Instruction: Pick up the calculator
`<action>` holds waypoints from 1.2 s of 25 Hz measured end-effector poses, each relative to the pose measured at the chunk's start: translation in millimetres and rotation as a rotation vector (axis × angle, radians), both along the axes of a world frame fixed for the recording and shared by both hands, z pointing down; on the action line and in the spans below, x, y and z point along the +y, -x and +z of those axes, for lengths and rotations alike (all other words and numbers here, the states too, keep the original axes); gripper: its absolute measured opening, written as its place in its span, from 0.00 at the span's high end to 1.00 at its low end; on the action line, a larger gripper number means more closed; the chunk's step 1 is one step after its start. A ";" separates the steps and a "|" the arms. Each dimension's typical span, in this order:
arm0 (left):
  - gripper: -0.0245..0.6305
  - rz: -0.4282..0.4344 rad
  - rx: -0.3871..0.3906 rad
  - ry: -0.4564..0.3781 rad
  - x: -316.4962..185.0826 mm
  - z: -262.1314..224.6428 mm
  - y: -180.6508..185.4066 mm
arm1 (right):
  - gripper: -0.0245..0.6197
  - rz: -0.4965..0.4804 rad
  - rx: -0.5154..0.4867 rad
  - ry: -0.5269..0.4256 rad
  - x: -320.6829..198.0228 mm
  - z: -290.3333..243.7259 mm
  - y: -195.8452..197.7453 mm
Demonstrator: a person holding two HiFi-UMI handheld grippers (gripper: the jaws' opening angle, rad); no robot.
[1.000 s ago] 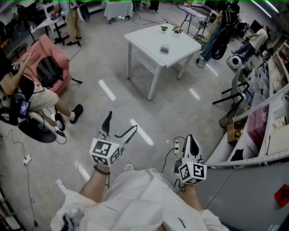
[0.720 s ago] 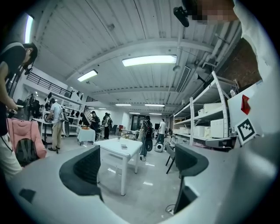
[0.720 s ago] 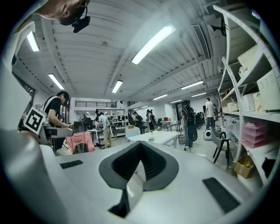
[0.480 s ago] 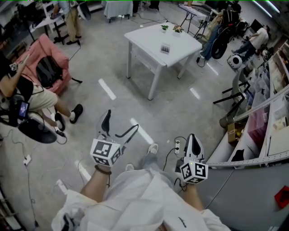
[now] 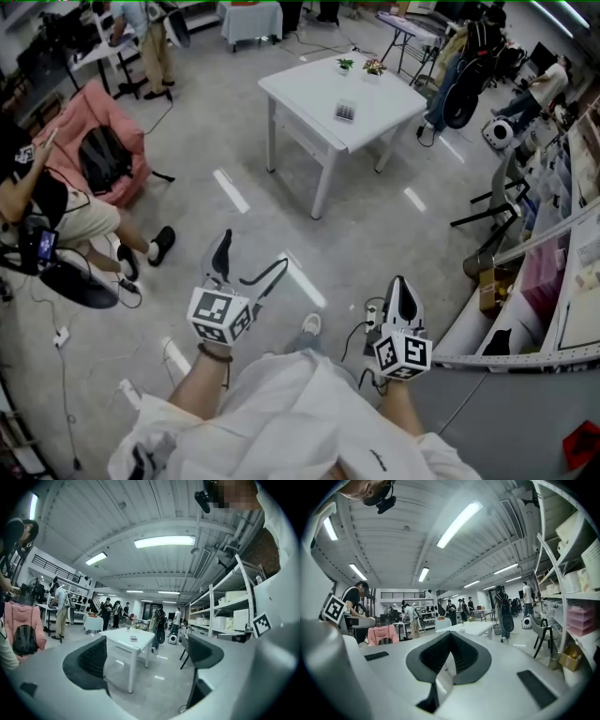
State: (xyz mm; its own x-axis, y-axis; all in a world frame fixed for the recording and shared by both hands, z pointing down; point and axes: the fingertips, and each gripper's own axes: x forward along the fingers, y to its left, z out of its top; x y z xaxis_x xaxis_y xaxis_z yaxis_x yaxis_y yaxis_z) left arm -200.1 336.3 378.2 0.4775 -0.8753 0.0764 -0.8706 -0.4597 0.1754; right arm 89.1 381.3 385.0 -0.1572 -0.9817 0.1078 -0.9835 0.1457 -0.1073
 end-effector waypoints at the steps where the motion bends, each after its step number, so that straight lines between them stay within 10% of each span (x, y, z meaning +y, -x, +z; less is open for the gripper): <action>1: 0.18 0.001 0.000 0.002 -7.7 1.4 -4.6 | 0.93 -0.001 0.000 0.002 -7.8 1.9 -4.4; 30: 0.18 0.009 0.000 0.054 -178.8 4.0 -135.1 | 0.93 -0.068 -0.027 0.038 -181.4 16.6 -111.6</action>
State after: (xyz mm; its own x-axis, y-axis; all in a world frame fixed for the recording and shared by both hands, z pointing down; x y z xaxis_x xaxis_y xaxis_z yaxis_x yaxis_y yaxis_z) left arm -65.0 157.5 382.2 0.4856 -0.8655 0.1229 -0.8664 -0.4576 0.2000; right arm 200.7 199.8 401.6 -0.2262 -0.9641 0.1394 -0.9682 0.2069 -0.1403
